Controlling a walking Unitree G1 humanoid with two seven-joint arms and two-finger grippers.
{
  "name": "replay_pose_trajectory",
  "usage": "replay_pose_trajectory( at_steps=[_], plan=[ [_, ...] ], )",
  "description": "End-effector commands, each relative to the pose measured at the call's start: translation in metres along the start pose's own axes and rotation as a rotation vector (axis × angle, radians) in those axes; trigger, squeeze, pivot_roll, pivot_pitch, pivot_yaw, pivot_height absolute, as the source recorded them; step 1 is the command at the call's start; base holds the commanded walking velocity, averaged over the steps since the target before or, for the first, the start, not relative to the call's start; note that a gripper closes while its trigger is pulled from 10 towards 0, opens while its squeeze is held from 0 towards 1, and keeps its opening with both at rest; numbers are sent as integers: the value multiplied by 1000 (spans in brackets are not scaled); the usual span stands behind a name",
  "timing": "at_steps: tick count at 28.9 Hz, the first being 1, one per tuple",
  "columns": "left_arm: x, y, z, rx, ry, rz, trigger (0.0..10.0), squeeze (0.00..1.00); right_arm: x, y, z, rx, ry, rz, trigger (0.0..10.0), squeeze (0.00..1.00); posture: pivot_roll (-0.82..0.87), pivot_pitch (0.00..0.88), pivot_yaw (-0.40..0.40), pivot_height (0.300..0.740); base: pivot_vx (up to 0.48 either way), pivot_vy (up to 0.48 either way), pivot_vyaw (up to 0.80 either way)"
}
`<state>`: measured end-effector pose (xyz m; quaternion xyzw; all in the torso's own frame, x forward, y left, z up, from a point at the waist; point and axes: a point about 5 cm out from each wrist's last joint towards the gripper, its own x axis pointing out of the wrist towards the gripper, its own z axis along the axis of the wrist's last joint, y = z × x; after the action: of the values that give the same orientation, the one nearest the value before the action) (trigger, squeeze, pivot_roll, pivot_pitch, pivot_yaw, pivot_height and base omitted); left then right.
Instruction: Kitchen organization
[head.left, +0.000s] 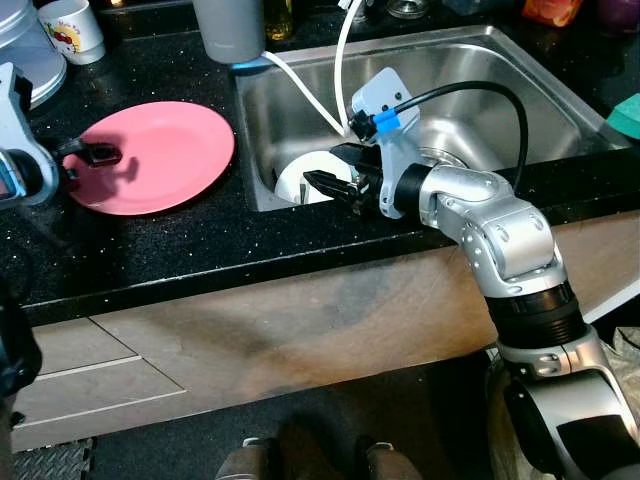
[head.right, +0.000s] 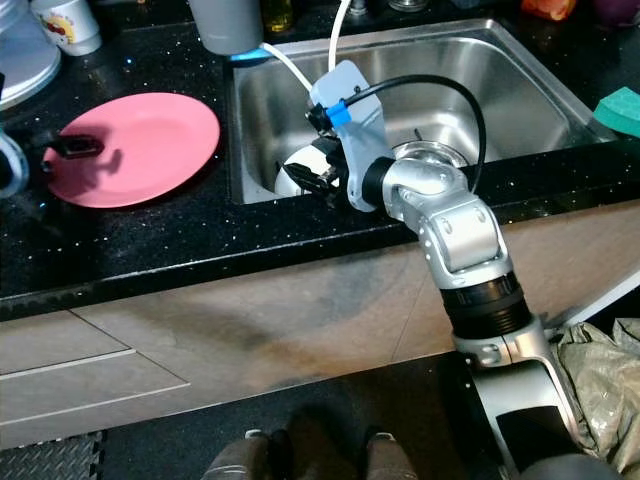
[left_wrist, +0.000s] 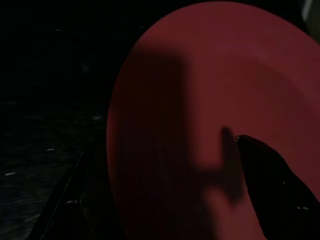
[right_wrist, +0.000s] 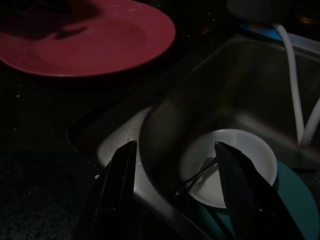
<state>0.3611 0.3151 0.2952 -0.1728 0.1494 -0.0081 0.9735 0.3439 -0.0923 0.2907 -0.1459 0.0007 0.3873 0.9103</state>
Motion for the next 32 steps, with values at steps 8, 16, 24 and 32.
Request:
replay_pose_trajectory(
  at_steps=[8,16,24,32],
  plan=[
    [6,0,-7,-169,-65,-5,0,0,2,5,4,-22,-18,18,10000,0,35,205,37,740,0,0,0],
    [8,-3,-6,-185,-101,5,0,0,2,4,5,-22,-23,14,10000,0,36,206,37,740,0,0,0],
    [24,-49,-13,-34,-214,-190,0,0,2,2,5,-19,-30,0,10000,0,35,206,36,740,0,0,0],
    [32,-106,-14,-47,-413,-394,0,0,2,-16,16,110,-157,-213,10000,0,28,210,43,740,0,0,0]
  ],
)
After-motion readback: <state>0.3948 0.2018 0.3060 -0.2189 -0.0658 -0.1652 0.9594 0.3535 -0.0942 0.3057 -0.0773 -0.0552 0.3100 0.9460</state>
